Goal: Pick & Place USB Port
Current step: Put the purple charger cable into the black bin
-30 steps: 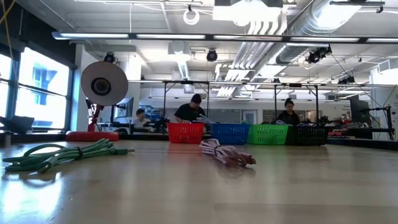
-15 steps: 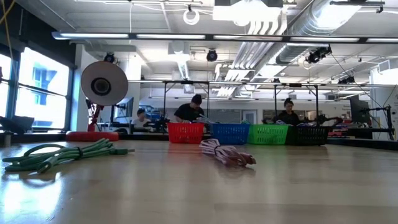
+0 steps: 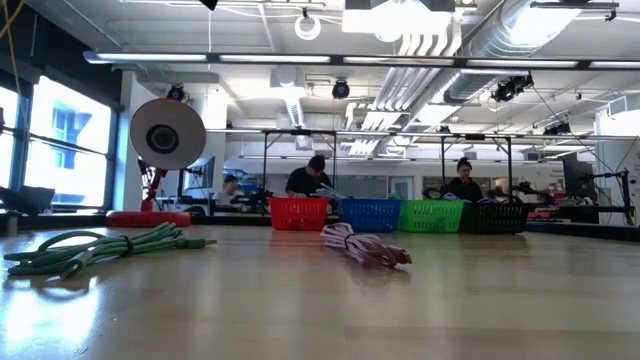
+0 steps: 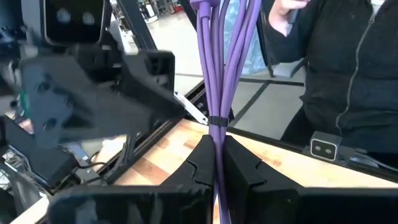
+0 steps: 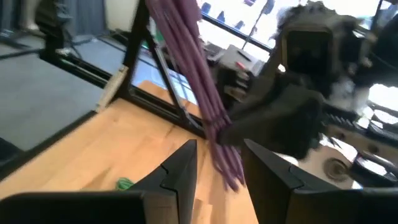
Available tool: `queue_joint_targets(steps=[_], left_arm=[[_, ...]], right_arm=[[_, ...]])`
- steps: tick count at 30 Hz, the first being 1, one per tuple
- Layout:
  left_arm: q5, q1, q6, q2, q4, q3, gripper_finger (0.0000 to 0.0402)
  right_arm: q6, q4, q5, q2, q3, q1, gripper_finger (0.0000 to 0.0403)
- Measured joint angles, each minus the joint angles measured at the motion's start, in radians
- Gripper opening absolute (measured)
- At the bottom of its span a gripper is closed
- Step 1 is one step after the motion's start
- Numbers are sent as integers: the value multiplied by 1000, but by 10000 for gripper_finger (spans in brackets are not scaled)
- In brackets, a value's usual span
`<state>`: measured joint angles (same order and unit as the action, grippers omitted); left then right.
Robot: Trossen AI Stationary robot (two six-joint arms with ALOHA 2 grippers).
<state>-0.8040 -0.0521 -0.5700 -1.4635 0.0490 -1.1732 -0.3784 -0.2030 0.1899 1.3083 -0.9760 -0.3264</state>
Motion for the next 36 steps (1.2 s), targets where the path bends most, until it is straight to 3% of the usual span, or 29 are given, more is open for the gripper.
queue_joint_targets(steps=[5,18,28,31,36], left_arm=[[0,0,-2,-1,-6,0,5],[-14,2,-30,0,-54,1,4],[16,0,-54,-1,-43,39,4],[16,0,-54,-1,-44,39,4],[45,0,-44,-1,-52,39,15]], right_arm=[[-5,8,-48,32,-24,0,117],[-56,103,-49,168,-184,-1,117],[-71,110,-76,185,-223,12,116],[-68,117,-106,185,-223,19,98],[-69,119,-111,185,-223,26,16]])
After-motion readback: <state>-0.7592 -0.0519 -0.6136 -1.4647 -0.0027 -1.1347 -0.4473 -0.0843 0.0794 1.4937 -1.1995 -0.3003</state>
